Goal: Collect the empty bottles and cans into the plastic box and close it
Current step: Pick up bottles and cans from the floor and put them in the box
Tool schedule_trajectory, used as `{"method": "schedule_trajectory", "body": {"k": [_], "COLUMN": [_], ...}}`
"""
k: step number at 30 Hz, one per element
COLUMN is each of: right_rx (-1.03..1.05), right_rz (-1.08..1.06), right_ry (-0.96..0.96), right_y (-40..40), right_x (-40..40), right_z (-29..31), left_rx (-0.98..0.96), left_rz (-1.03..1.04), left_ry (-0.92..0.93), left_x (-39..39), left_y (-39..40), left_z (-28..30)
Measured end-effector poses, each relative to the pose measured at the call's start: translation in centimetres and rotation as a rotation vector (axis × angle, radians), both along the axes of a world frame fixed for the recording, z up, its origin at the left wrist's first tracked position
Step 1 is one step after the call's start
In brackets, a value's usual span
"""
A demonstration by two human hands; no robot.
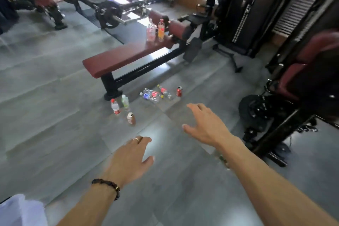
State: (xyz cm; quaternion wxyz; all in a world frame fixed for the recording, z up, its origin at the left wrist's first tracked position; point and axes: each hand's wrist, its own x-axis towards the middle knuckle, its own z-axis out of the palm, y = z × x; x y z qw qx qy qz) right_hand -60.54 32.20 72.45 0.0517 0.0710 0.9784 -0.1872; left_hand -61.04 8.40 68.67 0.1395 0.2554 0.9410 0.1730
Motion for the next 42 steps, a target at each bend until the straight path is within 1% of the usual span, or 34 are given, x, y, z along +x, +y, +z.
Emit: {"method": "schedule_trajectory", "body": {"k": [3,6,9,13,16,21,25,28,31,35,39,42], "right_rx": [0.002,-0.015,-0.05,-0.08,-0.125,-0.186,-0.187,-0.223,-0.276,-0.305,-0.289,-0.292], "right_rz": [-0.131,-0.222,-0.284,-0.367,-0.412,-0.513,-0.56,-0.56,-0.577,-0.558,-0.487,-0.474], "right_ry": [-0.002,-0.035,-0.127,-0.193,-0.228,-0.309,-0.337,-0.342,-0.308,-0.293,-0.334,-0.336], "right_y": [7.9,14.1,19.4,26.6,32.1,41.1,47.2,50.7,52.9,54.6,55.6,56.0], "right_x": [3.5,5.5,6.4,5.3,3.8,3.7,4.6,4.4,3.7,2.7,2.1,1.9], "right_z": [-0.7,-3.1,-6.5,-12.5,-18.4,-30.6,-42.3,-52.0,-59.8,-65.8,-68.7,-70.2], "left_rx": [-0.026,-0.048,-0.095,-0.136,-0.178,-0.252,-0.275,-0.307,-0.328,-0.332,-0.338,-0.355], "left_rz": [-0.12,-0.224,-0.322,-0.4,-0.45,-0.557,-0.605,-0.634,-0.589,-0.536,-0.512,-0.494], "left_ry": [0.016,-0.006,-0.017,-0.067,-0.112,-0.155,-0.185,-0.174,-0.17,-0.173,-0.155,-0.179], "left_x": [0.8,0.9,0.3,-2.3,-4.8,-6.3,-6.3,-6.0,-6.3,-6.6,-6.4,-6.2], "left_y": [7.9,14.5,20.2,27.8,34.1,44.3,51.6,56.3,59.2,61.5,63.0,63.5], "left_z": [0.1,-1.5,-4.4,-9.9,-15.6,-27.0,-38.4,-47.7,-55.8,-62.7,-66.8,-69.4]}}
